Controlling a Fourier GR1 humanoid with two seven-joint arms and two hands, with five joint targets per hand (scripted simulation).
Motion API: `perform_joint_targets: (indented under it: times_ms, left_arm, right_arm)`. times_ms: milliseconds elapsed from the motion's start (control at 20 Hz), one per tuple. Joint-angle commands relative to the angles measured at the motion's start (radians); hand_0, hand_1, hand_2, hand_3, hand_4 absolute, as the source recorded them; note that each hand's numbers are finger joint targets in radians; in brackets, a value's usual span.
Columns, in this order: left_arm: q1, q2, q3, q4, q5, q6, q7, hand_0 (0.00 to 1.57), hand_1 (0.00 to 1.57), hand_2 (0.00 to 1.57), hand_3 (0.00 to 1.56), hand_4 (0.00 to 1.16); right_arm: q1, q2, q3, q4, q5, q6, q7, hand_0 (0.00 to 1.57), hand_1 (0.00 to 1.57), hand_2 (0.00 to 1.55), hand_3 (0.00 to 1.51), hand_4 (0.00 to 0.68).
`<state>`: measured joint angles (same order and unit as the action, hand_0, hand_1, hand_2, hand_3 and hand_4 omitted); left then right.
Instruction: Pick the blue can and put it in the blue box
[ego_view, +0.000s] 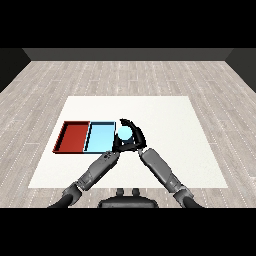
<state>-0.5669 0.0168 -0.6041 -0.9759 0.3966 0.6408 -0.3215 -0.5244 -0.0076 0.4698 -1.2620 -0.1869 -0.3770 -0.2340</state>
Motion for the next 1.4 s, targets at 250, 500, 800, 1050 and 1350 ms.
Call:
perform_joint_targets:
  times_ms: [250, 500, 800, 1050, 1350]
  left_arm:
    - [0.036, -0.016, -0.027, -0.014, 0.011, 0.048, -0.048, 1.57, 1.57, 1.57, 1.49, 1.15]
    - [0.027, -0.017, 0.074, 0.043, 0.031, -0.048, -0.065, 1.57, 1.57, 1.57, 1.49, 1.14]
    - [0.039, -0.011, 0.139, 0.039, -0.033, -0.007, -0.073, 1.57, 1.57, 1.57, 1.48, 1.14]
    - [-0.062, 0.088, 0.254, 0.067, -0.01, -0.047, -0.019, 1.57, 1.57, 1.57, 1.48, 1.15]
    - [-0.056, 0.173, 0.284, 0.11, -0.065, -0.055, 0.043, 1.57, 1.57, 1.56, 1.47, 1.13]
  right_arm:
    - [0.074, -0.01, -0.087, -0.055, 0.051, 0.03, 0.007, 0.0, 0.0, 0.0, 0.0, 0.0]
    - [-0.026, -0.022, -0.251, -0.071, -0.101, 0.112, 0.064, 0.0, 0.0, 0.0, 0.0, 0.0]
    - [0.186, -0.072, -0.266, -0.281, -0.112, 0.163, -0.04, 0.0, 0.0, 0.0, 0.0, 0.0]
    - [0.252, -0.131, -0.373, -0.456, -0.216, 0.188, 0.041, 0.0, 0.0, 0.0, 0.0, 0.0]
    - [0.364, -0.178, -0.479, -0.504, -0.301, 0.267, 0.023, 0.0, 0.0, 0.0, 0.0, 0.0]
